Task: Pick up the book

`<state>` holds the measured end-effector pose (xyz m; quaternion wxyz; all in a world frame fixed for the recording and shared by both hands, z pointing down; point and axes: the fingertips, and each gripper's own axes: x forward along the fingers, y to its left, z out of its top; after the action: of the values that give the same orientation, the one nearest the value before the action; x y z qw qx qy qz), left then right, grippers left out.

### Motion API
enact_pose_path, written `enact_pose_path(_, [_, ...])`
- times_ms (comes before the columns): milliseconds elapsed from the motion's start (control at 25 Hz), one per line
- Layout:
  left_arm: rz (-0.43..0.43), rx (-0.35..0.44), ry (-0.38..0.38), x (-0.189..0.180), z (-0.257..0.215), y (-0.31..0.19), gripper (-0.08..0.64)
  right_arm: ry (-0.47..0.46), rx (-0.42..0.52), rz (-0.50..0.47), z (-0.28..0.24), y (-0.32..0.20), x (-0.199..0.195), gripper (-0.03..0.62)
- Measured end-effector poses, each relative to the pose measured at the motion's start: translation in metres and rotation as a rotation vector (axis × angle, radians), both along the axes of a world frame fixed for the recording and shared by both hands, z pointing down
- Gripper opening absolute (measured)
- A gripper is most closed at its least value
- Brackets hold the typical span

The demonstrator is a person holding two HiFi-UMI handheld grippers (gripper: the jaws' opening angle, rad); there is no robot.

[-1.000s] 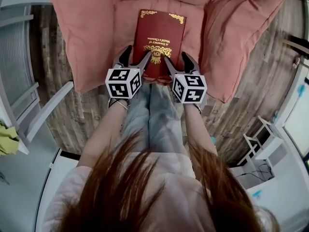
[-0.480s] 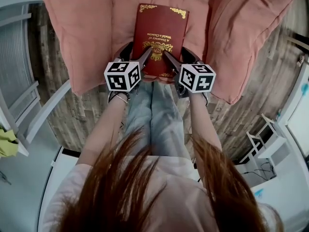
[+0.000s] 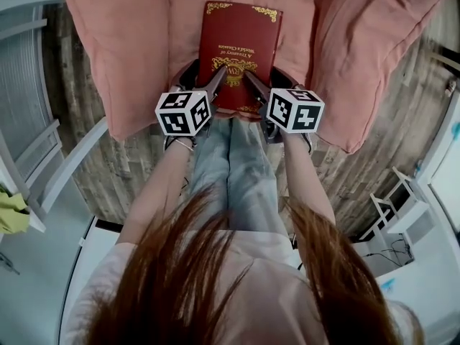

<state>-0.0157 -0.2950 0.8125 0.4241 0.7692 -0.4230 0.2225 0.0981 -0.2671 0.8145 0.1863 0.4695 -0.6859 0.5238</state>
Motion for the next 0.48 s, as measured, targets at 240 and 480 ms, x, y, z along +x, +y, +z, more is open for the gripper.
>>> enact_pose_path(240, [0.038,0.03,0.035,0.001,-0.022,0.005,0.306,0.036,0.029,0.031,-0.03,0.005,0.009,0.287])
enact_pose_path(480, [0.147,-0.042,0.135,0.02,-0.024,0.023,0.397,0.07,0.081,0.015,-0.056,0.008,0.028,0.261])
